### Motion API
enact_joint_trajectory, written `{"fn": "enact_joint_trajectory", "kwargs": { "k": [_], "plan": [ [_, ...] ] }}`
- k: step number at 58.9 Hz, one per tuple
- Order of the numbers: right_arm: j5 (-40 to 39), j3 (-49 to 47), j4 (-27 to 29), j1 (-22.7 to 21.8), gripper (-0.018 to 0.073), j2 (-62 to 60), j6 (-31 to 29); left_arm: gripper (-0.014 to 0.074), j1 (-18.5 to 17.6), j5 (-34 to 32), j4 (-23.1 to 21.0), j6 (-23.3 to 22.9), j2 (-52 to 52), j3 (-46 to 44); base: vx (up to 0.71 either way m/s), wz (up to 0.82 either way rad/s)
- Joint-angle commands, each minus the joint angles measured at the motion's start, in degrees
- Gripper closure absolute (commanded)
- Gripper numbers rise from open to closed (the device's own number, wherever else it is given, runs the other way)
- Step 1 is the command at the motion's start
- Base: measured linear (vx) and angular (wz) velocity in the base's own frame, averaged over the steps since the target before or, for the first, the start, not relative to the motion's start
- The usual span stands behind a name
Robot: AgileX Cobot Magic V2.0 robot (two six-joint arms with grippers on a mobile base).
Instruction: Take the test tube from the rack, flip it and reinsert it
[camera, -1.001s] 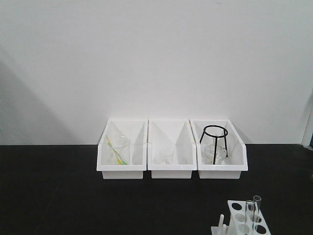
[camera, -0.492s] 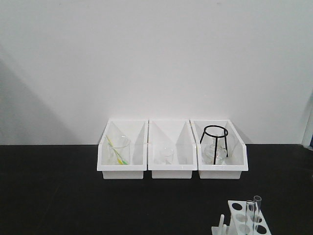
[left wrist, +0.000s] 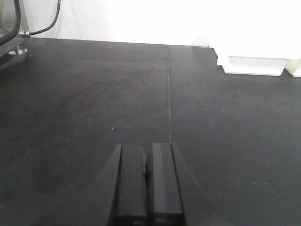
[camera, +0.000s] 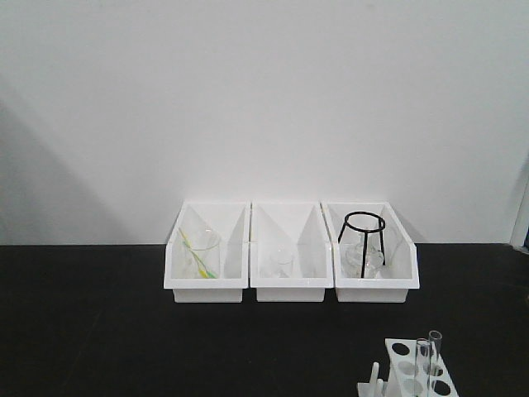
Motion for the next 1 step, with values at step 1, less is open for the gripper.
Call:
{"fn": "enact_joint_trajectory", "kwargs": {
  "k": [1],
  "plan": [
    [-4.37,0.01,-0.57,-0.38,0.0571,-0.60,-0.07,0.0603,-0.41,-4.99,-0.25,0.01,-0.65,-0.01,0.00,0.00]
  ]
}}
